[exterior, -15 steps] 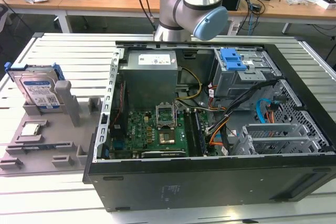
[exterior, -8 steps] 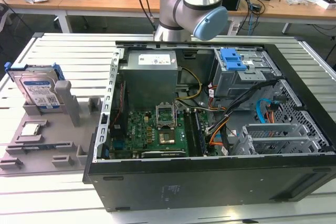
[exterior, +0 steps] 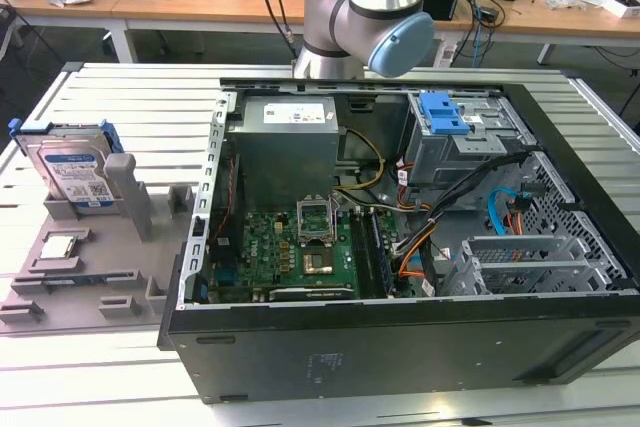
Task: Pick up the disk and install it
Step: 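Pick up the disk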
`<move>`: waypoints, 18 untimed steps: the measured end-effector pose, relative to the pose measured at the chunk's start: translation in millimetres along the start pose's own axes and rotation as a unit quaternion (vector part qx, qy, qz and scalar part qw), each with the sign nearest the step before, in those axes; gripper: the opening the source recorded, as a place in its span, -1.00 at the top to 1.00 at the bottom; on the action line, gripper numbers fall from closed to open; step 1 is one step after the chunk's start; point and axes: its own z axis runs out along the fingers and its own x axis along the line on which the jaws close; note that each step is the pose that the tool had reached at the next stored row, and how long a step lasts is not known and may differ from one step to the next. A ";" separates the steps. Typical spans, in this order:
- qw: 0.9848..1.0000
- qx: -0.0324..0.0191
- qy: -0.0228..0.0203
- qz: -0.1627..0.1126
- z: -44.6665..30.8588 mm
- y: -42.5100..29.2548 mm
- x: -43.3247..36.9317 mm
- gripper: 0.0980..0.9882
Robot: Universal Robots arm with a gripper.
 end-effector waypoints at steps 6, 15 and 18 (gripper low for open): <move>1.000 -0.001 0.001 -0.024 0.0 0.0 0.0 0.98; 0.997 -0.002 0.004 -0.080 0.0 0.0 0.0 0.98; 0.996 -0.002 0.004 -0.093 0.0 0.0 0.0 0.98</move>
